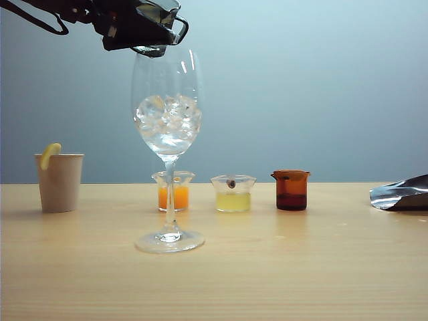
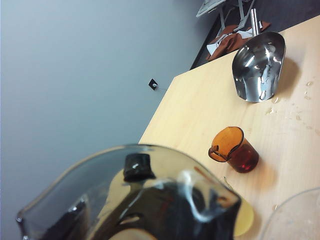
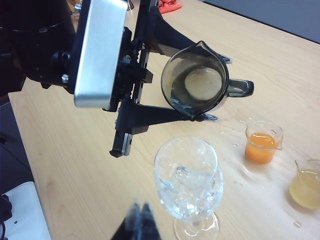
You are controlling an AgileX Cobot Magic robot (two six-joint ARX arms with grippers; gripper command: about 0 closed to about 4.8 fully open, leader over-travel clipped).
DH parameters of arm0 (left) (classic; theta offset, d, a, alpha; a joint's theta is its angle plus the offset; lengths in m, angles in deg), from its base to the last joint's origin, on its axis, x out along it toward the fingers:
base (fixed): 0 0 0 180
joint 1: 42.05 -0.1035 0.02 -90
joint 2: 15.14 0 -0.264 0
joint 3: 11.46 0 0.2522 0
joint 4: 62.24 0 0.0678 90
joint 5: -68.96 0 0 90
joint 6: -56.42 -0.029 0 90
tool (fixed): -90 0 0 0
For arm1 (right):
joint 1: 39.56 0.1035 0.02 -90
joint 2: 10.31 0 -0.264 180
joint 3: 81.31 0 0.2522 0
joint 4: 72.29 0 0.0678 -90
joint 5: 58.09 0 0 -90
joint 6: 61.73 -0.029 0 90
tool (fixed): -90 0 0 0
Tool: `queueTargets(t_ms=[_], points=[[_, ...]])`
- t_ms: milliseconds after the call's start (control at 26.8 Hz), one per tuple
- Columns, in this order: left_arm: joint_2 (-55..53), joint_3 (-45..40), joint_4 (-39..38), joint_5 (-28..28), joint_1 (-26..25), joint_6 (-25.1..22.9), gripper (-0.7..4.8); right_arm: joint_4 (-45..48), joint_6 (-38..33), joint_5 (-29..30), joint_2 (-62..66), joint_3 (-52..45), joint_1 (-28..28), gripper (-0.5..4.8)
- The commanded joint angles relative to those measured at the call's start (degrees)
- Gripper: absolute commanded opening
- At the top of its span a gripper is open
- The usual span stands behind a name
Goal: Pick up the first measuring cup from the left, pour the coconut rum inside into the goblet, and finally put the measuring cup back in its original place.
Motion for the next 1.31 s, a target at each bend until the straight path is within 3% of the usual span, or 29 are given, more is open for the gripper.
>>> queueTargets(t_ms=[37,747,1307], points=[[0.7,0.17,1.62,0.46,0.15,-2.97,1.73,0.7,0.0,-0.11,-0.17,0.37,-0.02,-0.09],[1.03,0.17,0.11,0.22,0.92,-10.58,1.73,0.68,0.02,-0.11,-0.17,0.35,-0.02,-0.09],[1.03,0.15,-0.94,0.0,0.92,-13.68,1.73,0.68,0.02,-0.09,-0.17,0.33,-0.02,-0.09]])
